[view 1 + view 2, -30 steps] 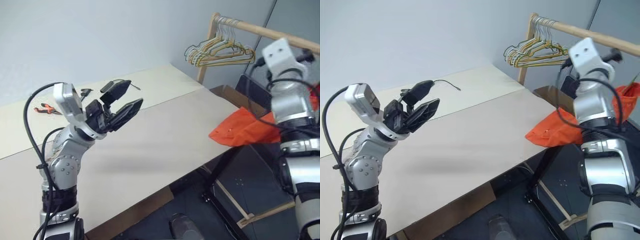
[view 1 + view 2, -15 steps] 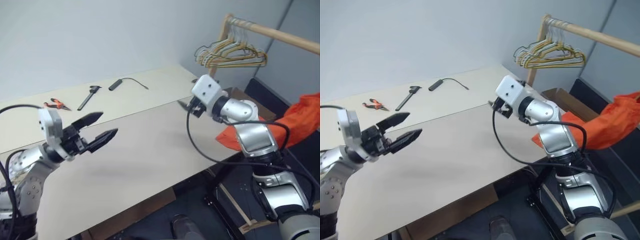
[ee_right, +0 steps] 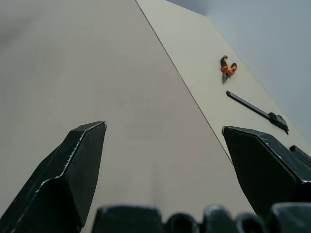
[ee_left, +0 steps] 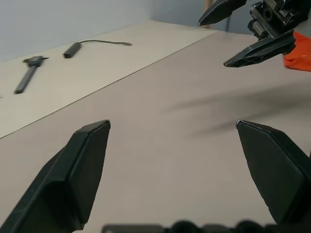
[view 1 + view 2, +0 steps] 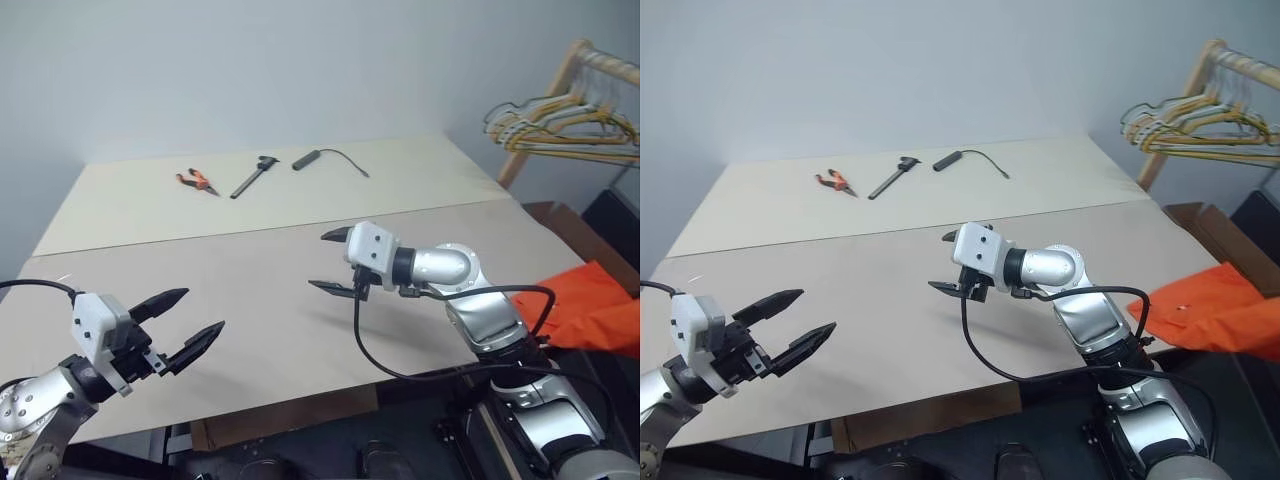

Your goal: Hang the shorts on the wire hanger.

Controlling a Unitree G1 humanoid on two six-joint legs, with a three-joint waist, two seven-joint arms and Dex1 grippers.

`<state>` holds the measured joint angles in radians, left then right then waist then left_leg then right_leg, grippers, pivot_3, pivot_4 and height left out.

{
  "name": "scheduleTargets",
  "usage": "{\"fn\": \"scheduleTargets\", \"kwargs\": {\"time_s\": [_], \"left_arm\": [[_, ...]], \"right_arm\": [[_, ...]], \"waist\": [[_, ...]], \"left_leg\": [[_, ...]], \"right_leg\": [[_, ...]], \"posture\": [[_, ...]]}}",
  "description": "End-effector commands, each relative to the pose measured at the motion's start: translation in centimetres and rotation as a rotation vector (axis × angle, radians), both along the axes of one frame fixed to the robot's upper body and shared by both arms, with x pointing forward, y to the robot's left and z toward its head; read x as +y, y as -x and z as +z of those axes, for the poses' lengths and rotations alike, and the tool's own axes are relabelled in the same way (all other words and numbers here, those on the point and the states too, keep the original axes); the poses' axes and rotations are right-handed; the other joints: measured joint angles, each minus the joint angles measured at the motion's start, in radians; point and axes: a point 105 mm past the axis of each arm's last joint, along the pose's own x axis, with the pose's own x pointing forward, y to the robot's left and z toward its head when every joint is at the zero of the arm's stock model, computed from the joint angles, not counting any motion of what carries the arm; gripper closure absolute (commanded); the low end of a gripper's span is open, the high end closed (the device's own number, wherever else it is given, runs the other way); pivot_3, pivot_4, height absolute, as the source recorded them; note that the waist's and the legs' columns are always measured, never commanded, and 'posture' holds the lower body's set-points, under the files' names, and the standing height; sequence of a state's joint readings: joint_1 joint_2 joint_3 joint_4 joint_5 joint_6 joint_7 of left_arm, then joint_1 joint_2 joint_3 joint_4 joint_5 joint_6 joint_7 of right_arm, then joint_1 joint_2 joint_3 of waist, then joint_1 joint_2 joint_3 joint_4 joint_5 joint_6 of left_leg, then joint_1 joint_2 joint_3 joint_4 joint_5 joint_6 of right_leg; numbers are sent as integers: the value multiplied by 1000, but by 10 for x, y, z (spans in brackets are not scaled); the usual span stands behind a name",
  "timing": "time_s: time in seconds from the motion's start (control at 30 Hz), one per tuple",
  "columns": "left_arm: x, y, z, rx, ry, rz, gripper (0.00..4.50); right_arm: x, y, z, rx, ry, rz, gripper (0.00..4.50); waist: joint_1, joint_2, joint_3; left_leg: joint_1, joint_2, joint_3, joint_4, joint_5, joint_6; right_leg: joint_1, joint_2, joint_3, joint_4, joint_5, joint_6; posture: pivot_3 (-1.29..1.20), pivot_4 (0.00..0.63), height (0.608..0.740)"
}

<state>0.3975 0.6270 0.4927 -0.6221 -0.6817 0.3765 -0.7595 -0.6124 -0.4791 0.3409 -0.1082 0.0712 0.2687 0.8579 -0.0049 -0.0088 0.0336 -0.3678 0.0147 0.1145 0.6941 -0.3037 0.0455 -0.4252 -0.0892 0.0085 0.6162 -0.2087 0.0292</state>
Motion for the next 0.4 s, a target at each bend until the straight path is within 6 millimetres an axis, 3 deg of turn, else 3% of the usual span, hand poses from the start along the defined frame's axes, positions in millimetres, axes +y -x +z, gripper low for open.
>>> {"fn": "scheduleTargets", "kwargs": {"time_s": [0.03, 0.4], "left_arm": [[-4, -1, 12, -68, -29, 12, 0], [-8, -7, 6, -78, -54, -1, 0]], "right_arm": [[-6, -5, 11, -48, 8, -6, 51], [-6, -5, -3, -62, 52, -22, 51]], "waist": [[18, 0, 0], [31, -1, -1]], "left_leg": [[0, 0, 0, 0, 0, 1], [-1, 0, 0, 0, 5, 10]], "right_leg": [[0, 0, 0, 0, 0, 0], [1, 2, -1, -1, 3, 4]], "posture": [[135, 0, 740], [127, 0, 740]]}}
